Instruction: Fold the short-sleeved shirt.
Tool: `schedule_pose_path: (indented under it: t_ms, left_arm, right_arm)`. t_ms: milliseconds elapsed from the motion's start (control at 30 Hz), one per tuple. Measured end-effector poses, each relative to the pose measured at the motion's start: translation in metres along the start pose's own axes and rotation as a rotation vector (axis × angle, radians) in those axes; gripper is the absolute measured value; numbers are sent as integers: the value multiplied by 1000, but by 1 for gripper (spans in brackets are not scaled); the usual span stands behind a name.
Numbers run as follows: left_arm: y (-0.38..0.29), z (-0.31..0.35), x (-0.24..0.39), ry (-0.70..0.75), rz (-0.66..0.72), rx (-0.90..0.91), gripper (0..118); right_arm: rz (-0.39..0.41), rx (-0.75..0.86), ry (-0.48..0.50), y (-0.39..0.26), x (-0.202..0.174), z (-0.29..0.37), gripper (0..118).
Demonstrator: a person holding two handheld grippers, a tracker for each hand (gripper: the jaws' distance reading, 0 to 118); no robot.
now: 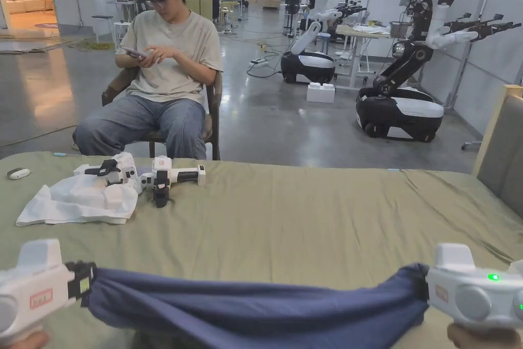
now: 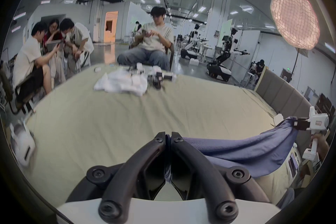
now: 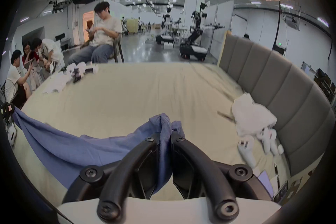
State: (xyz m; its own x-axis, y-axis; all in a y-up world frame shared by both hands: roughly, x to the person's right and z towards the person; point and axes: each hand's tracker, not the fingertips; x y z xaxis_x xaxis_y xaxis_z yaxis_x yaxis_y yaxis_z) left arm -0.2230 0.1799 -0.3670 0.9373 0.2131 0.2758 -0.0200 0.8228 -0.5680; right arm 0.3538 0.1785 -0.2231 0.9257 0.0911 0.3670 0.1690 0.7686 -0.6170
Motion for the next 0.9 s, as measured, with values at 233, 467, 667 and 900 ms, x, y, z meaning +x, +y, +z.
schedule_pose_path:
  t_ms: [233,467,667,900]
  left_arm:
    - [-93,33,-7,12,-1,-156,0]
    - [-151,28,-31,51,27,-302,0]
    - [-149,26,-24,86,-19,-285,32]
    - [-109,42,16,18,-94,-43,77]
  right_arm:
    - [52,-113,-40,-90,3,15,8]
    - [43,-191,-70,-136,4,13,9]
    - [29,-97,-118,-137,-11,31,73]
    - [-11,203,-37,-103,-52,81,79]
